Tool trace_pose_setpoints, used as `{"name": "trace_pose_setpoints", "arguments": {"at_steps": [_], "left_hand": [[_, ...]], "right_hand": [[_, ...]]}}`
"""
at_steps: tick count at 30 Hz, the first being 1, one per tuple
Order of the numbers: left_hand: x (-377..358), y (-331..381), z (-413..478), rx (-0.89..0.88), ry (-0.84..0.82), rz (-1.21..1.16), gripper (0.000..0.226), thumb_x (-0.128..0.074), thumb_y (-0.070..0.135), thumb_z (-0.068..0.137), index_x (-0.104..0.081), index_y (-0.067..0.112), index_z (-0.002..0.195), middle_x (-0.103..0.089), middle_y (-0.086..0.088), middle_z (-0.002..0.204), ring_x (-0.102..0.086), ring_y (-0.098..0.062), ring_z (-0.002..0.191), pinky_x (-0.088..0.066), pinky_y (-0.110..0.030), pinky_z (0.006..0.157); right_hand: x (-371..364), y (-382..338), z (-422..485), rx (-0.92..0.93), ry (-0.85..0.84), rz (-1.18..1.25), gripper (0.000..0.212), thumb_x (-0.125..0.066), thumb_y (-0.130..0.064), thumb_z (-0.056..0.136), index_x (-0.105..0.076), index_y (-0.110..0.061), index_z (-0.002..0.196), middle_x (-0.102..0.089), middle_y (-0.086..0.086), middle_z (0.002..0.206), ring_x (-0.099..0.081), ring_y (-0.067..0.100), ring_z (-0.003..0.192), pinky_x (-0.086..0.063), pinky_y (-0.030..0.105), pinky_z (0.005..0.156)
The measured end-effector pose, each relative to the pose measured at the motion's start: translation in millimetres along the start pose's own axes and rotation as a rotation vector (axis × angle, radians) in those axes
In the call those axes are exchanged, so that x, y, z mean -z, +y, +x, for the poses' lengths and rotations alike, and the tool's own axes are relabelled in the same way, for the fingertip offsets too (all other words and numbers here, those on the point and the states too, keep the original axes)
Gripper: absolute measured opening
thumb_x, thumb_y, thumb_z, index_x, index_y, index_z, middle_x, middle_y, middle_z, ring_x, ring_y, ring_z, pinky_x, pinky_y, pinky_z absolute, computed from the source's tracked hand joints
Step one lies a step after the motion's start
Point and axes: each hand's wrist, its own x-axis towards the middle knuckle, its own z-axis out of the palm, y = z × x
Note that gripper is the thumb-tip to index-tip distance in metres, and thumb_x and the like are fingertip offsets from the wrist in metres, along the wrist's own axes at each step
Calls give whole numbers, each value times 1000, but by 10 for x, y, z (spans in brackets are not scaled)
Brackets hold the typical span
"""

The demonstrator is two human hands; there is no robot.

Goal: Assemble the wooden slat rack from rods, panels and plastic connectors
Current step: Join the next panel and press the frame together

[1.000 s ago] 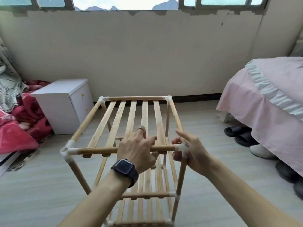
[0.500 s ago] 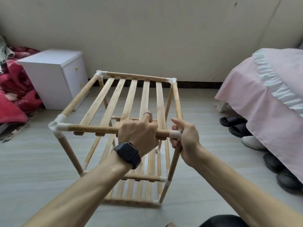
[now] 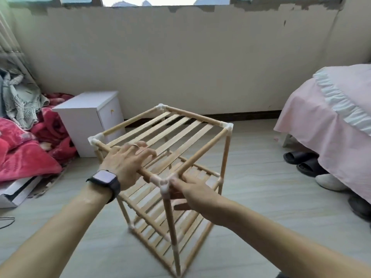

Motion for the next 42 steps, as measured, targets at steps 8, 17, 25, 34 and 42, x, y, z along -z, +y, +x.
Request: {"name": "trace_pose_setpoints", "arguments": {"at_steps": [8, 17, 25, 34, 42], "left_hand": [[631, 346, 85, 200, 75, -235, 25, -52, 38, 94, -58, 48, 116, -57, 8, 127, -50, -17, 109, -47, -38, 87], [243, 1566, 732, 292, -150, -260, 80, -57, 55, 88, -24, 18, 151, -48, -9, 137, -44, -30, 126, -39, -50, 103], [272, 1704, 607, 206, -68, -208, 40, -57, 42, 83, -50, 19, 115, -50, -3, 104, -41, -22, 88, -36, -37, 71], [266, 1719, 527, 164, 75, -221, 20, -50, 33, 82, -37, 19, 90, -40, -1, 80, -41, -23, 71, -32, -35, 62], [227, 1621, 563, 103, 98, -204, 14, -49, 25, 83, -39, 18, 89, -37, 0, 75, -39, -23, 65, -31, -34, 60]], "right_hand": [[786, -72, 1, 254, 712, -78, 21, -55, -38, 102, -63, -18, 101, -66, 5, 92, -64, 27, 88, -53, 28, 69], [1536, 79, 294, 26, 561, 98, 64, -24, -72, 99, -68, -29, 119, -56, -7, 138, -44, 17, 134, -30, 47, 108], [1284, 274, 13, 32, 566, 81, 90, -25, -88, 78, -73, -17, 107, -77, 4, 100, -69, 27, 104, -48, 46, 95], [1198, 159, 120, 106, 421, 272, 84, -33, -79, 83, -65, -14, 125, -75, 17, 102, -74, 29, 94, -45, 48, 101], [1096, 215, 289, 132, 694, 247, 69, -38, -73, 89, -73, -14, 88, -50, 10, 67, -48, 14, 54, -40, 25, 49]]}}
